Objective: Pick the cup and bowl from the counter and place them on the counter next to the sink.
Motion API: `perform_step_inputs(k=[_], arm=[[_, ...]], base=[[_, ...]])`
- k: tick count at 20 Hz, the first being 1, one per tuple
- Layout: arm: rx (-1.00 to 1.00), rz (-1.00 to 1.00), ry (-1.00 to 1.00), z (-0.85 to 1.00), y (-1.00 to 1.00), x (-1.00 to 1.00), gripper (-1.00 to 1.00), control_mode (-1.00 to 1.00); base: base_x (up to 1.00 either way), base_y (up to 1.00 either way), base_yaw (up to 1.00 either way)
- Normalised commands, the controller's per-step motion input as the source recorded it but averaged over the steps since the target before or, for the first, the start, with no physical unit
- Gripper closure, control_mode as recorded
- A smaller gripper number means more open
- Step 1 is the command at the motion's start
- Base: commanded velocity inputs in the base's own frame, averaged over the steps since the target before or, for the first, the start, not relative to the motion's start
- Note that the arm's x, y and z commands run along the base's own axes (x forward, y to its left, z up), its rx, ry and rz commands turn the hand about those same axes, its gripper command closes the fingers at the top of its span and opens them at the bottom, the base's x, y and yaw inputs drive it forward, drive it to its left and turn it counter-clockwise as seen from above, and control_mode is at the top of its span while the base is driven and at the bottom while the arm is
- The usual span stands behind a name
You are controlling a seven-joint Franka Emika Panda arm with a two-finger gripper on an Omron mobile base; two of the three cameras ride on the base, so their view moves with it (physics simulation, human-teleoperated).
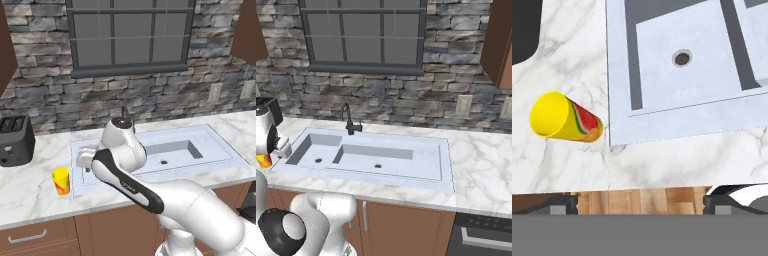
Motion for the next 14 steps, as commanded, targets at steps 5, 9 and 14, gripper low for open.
perform_step_inputs(k=[5, 9, 14], arm=[[0.00, 0.00, 0.00, 0.17, -0.42, -0.20, -1.00, -1.00], [-0.02, 0.00, 0.00, 0.11, -0.41, -0.06, -1.00, -1.00], [-0.04, 0.00, 0.00, 0.14, -0.55, 0.00, -1.00, -1.00]], base=[[0.00, 0.00, 0.00], [0.00, 0.00, 0.00], [0.00, 0.00, 0.00]])
